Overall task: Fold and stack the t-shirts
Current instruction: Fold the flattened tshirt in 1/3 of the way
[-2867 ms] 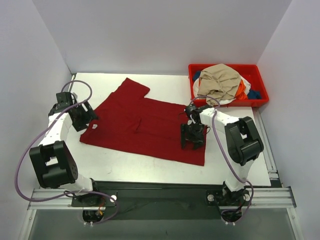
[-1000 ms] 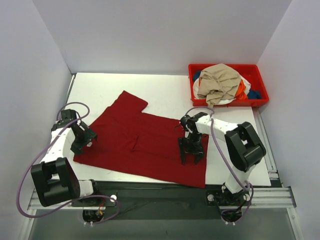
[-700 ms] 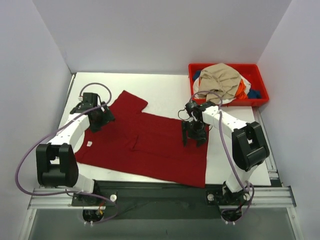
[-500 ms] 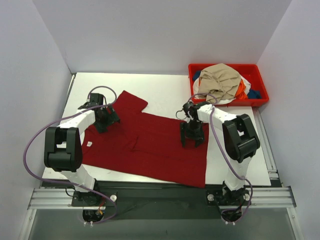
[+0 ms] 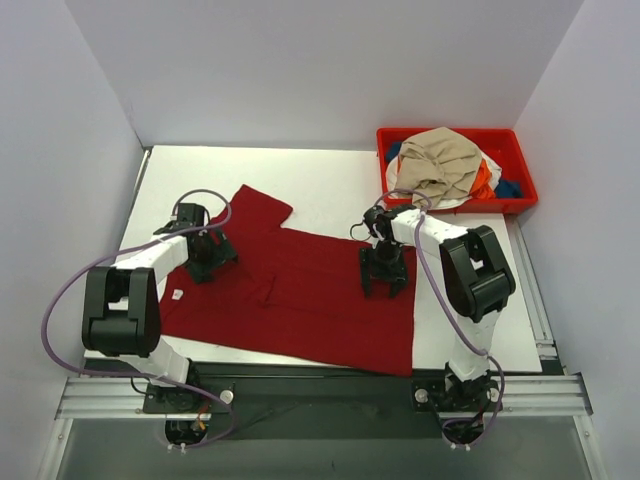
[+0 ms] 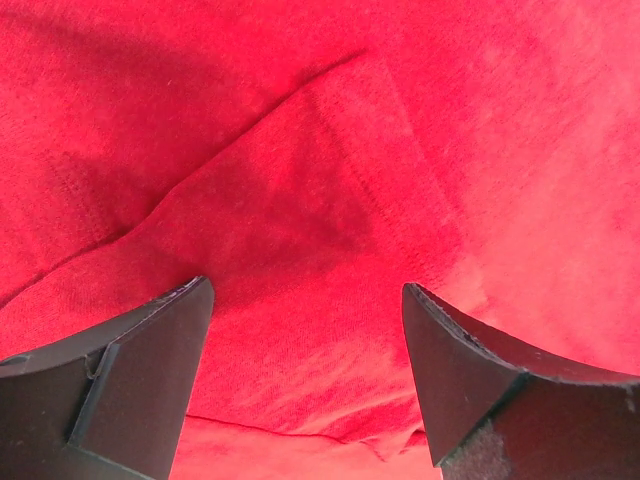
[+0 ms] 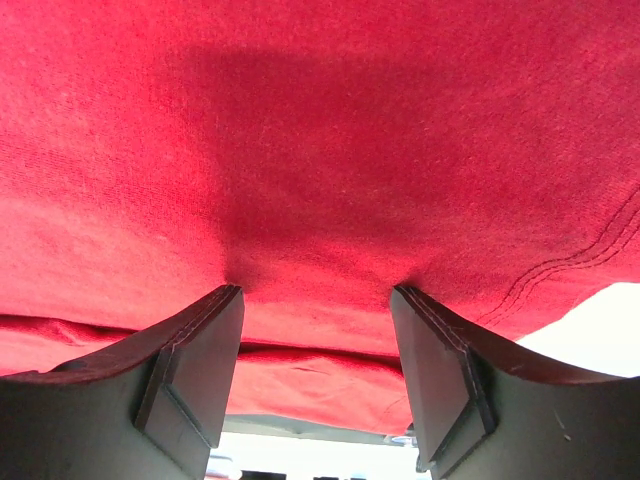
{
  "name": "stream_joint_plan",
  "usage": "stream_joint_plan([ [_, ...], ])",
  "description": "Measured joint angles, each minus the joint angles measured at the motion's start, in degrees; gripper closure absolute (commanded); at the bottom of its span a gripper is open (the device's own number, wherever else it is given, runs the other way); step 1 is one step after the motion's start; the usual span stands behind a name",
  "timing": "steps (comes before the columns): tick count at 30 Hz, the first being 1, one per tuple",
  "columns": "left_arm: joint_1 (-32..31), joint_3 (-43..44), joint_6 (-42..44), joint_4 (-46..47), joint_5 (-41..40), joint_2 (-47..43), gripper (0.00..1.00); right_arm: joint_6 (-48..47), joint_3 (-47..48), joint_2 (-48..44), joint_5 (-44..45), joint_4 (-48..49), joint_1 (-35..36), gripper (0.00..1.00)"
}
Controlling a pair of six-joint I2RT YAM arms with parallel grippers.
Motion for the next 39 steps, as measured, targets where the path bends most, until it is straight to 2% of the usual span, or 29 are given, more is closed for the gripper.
stream_joint_plan([
  [16,0.74,-8.35,-0.02,-4.35,-3.56,-10.01,0.12,-0.68,-1.03,-0.68,0.42,0.17,1.51,0.39],
  [39,2.29,-18.25,-0.02,-7.74,-4.26,-23.32,0.11,-0.5,-2.97,-2.23,0.44,0.79,3.78,0.39],
])
